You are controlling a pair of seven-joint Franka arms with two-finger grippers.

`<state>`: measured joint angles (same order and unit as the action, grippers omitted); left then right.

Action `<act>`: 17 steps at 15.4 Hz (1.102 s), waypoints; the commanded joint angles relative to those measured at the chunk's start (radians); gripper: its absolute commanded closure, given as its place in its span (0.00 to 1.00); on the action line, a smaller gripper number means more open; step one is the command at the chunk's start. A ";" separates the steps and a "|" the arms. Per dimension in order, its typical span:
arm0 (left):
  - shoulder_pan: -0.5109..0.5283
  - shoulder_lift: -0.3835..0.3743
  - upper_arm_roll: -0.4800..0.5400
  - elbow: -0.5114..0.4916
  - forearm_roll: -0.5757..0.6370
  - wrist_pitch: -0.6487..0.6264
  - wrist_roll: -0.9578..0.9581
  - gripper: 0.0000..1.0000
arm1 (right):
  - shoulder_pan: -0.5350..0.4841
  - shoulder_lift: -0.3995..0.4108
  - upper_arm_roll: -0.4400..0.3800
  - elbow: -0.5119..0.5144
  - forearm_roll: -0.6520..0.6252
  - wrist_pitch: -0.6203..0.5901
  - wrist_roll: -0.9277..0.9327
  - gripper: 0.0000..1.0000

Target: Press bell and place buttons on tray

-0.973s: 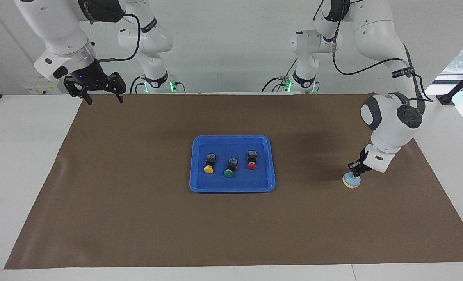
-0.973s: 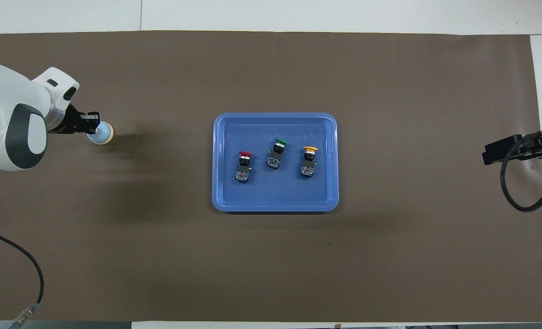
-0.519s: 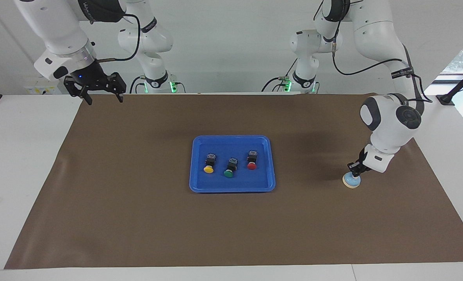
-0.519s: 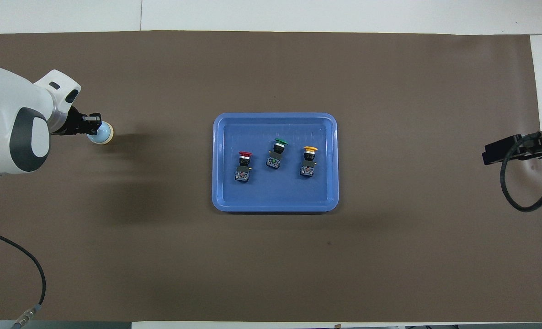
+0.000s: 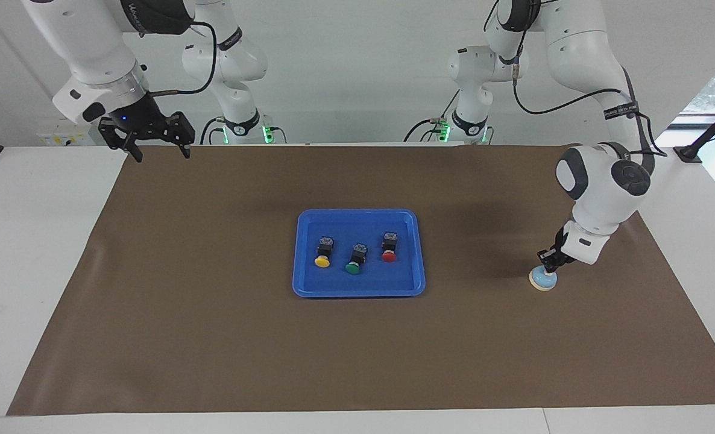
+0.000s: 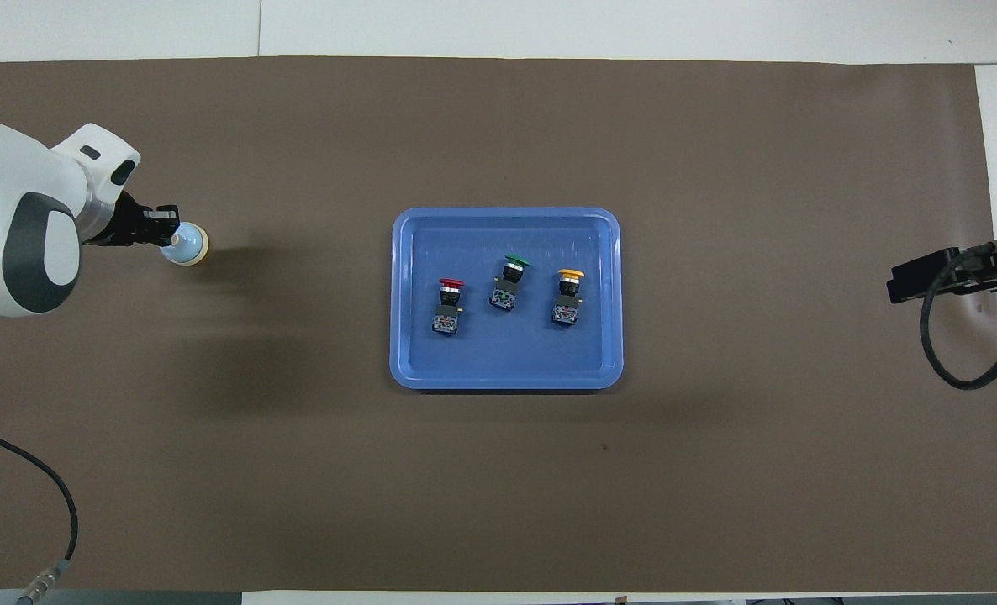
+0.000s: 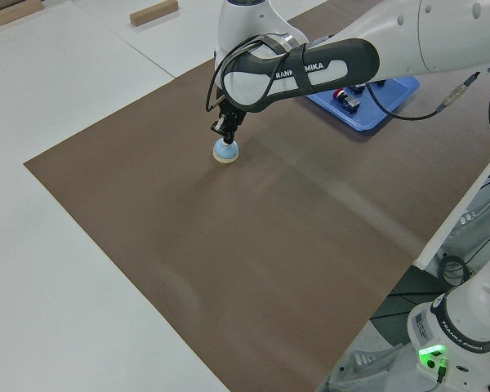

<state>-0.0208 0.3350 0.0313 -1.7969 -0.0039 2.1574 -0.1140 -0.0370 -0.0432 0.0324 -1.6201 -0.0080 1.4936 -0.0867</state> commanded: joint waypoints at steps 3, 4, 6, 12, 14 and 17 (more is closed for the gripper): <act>-0.001 -0.117 0.009 0.077 0.012 -0.211 0.010 0.39 | -0.012 -0.020 0.009 -0.017 -0.003 -0.004 -0.013 0.00; -0.002 -0.143 0.009 0.076 0.012 -0.232 0.017 0.00 | -0.012 -0.020 0.009 -0.018 -0.003 -0.004 -0.013 0.00; -0.002 -0.204 0.009 0.076 0.012 -0.292 0.020 0.00 | -0.012 -0.018 0.009 -0.017 -0.003 -0.004 -0.013 0.00; -0.005 -0.352 0.010 0.068 0.012 -0.428 0.022 0.00 | -0.012 -0.020 0.009 -0.018 -0.003 -0.004 -0.013 0.00; -0.013 -0.358 0.009 0.068 0.012 -0.471 0.025 0.00 | -0.012 -0.020 0.009 -0.017 -0.003 -0.004 -0.013 0.00; -0.013 -0.360 0.006 0.071 0.012 -0.533 0.027 0.00 | -0.012 -0.020 0.009 -0.017 -0.003 -0.004 -0.013 0.00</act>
<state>-0.0223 -0.0137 0.0297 -1.7112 -0.0039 1.6651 -0.0985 -0.0370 -0.0433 0.0324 -1.6202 -0.0080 1.4936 -0.0867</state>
